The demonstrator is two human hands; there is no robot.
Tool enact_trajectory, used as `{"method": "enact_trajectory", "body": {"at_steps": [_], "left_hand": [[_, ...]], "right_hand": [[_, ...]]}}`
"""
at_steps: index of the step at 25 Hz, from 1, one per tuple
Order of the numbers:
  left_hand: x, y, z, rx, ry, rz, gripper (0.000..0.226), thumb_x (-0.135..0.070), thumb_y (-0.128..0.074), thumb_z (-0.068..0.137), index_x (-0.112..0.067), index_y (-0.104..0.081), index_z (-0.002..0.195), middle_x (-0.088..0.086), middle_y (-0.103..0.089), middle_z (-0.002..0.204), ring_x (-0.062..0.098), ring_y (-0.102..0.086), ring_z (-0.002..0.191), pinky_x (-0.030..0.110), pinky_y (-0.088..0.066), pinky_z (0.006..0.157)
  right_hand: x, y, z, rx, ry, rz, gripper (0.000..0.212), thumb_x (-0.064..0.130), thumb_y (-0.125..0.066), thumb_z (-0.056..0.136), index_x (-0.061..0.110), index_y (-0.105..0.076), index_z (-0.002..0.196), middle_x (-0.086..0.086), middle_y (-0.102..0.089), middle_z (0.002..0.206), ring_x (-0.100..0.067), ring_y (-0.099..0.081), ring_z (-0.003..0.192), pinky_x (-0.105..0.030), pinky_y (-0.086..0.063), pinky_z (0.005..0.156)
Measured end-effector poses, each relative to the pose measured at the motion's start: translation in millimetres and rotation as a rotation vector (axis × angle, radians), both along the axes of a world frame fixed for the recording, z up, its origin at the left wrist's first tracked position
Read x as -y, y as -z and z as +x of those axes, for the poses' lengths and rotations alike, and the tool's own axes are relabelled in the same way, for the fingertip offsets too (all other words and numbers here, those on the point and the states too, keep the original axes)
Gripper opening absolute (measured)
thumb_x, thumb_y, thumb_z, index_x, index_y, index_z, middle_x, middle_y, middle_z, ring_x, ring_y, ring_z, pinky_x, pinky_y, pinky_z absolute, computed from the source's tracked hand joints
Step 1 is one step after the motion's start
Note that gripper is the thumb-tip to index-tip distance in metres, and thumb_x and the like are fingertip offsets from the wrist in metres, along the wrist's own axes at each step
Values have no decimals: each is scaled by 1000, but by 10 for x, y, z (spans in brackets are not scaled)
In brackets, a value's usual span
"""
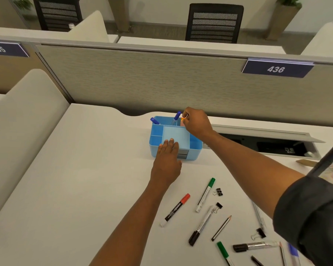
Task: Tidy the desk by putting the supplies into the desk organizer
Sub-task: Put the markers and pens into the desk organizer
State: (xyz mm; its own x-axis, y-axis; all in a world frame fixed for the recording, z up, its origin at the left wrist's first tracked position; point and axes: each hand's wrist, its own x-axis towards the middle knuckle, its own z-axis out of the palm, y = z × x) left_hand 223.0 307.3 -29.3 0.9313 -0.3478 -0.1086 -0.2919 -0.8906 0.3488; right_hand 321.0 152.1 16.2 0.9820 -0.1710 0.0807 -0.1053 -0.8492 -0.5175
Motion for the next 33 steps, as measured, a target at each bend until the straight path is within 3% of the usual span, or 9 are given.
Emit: {"method": "enact_trajectory", "body": {"at_steps": [8, 11, 15, 18, 22, 27, 29, 33], "left_hand": [[-13, 14, -26, 21, 24, 4, 69, -34, -49, 99, -21, -9, 154, -1, -1, 163, 19, 3, 149, 33, 2, 118], [-21, -44, -64, 39, 23, -36, 69, -30, -52, 98, -22, -11, 153, -1, -2, 162, 19, 1, 149, 35, -6, 120], [150, -117, -334, 141, 11, -175, 67, -21, -57, 96, -23, -20, 152, -1, -12, 161, 18, -11, 148, 37, -20, 119], [464, -112, -694, 156, 60, -222, 56, -24, -54, 97, -21, -33, 148, 1, -35, 153, 19, -35, 138, 32, -30, 112], [926, 24, -1113, 8, 138, -221, 30, -26, -45, 97, -23, -55, 125, 0, -60, 120, 21, -59, 104, 34, -44, 92], [1453, 172, -1667, -36, 360, -44, 24, -25, -39, 98, -13, -59, 103, 9, -65, 95, 30, -62, 87, 39, -49, 69], [1624, 233, -1762, -72, 320, -15, 27, -34, -41, 97, -14, -60, 99, 7, -65, 90, 28, -62, 83, 36, -47, 65], [1891, 310, -1882, -164, 176, -20, 40, -53, -45, 90, -16, -59, 90, 3, -65, 83, 23, -62, 77, 32, -50, 64]], "right_hand": [[498, 21, -440, 2, 126, 17, 7, 17, -56, 92, 16, -64, 92, -4, -66, 84, -19, -60, 76, -31, -53, 66], [862, 39, -809, 1, 173, 24, 8, 14, -56, 89, 17, -63, 88, -1, -66, 79, -17, -60, 70, -24, -46, 59], [1329, 94, -1394, -28, 220, 65, 5, 17, -60, 90, 17, -65, 91, -1, -67, 78, -16, -62, 72, -23, -45, 62], [1573, 254, -1812, -48, 282, 62, 12, 22, -59, 93, 16, -66, 100, -1, -68, 90, -17, -64, 79, -27, -51, 70], [1708, 558, -2328, -108, 395, 127, 15, 23, -56, 94, 16, -67, 102, 0, -70, 96, -17, -65, 84, -28, -53, 78], [1788, 731, -3017, -70, 430, 236, 14, 12, -56, 91, 17, -69, 92, 7, -69, 89, -9, -62, 82, -12, -41, 70], [1822, 778, -3262, -117, 425, 261, 15, 11, -55, 91, 18, -69, 92, 11, -66, 89, -3, -58, 82, -3, -35, 68], [1889, 860, -3568, -181, 325, 303, 16, 9, -59, 89, 21, -69, 90, 16, -65, 84, 2, -59, 79, 2, -38, 71]]}}
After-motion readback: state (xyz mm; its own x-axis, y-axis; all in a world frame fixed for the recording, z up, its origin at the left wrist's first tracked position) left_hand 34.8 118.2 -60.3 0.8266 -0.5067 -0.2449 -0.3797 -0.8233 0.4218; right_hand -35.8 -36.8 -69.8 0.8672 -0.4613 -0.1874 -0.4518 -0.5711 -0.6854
